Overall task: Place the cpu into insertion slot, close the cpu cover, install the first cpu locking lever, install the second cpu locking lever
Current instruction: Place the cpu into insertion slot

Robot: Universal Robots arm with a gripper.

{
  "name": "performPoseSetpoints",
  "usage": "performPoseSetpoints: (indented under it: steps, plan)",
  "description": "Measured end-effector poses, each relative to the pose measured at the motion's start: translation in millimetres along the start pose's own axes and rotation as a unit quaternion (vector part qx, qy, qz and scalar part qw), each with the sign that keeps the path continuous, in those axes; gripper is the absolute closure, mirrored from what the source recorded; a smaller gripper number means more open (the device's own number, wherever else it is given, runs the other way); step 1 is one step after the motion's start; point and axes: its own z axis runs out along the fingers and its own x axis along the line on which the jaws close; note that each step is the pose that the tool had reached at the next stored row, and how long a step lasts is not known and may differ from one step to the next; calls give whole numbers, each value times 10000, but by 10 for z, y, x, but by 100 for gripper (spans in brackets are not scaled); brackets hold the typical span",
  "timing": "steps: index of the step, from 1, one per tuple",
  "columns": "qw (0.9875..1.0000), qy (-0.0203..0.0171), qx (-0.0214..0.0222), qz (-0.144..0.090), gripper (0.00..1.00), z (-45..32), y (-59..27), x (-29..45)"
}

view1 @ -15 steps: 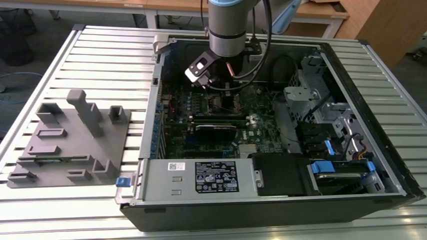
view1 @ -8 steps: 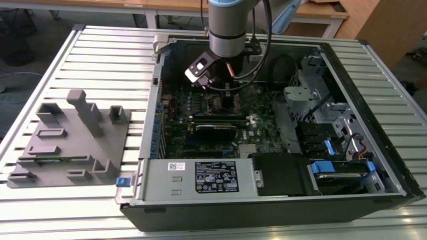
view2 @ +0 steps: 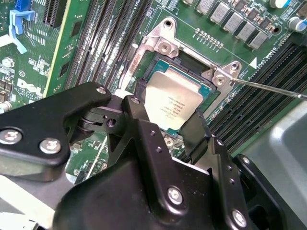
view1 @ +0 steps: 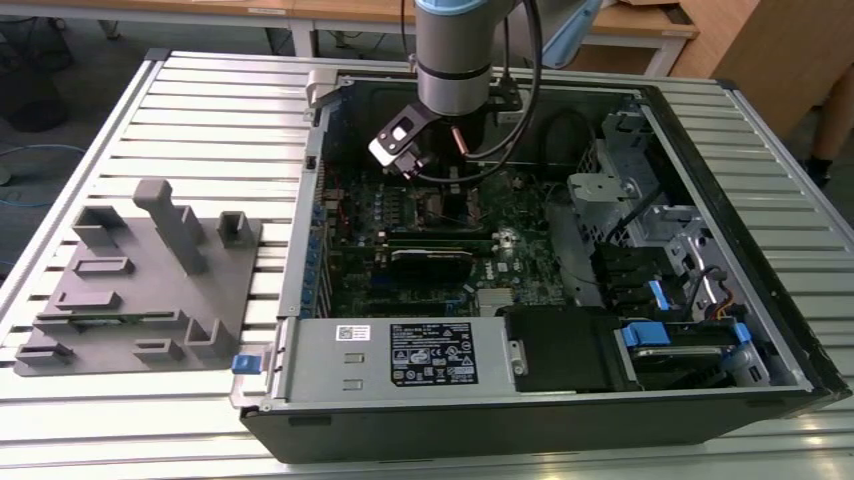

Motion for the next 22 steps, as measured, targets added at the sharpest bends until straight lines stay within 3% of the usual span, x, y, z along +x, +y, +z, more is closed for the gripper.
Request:
performPoseSetpoints:
  steps: [13,17,18,22]
  plan:
    - [10000,-8,5,-1,46,0,-5,-5]
    - [10000,6,-4,1,41,12,-1,2]
    - [10000,5,-3,0,34,11,-1,2]
    - [10000,3,-2,0,34,8,-1,2]
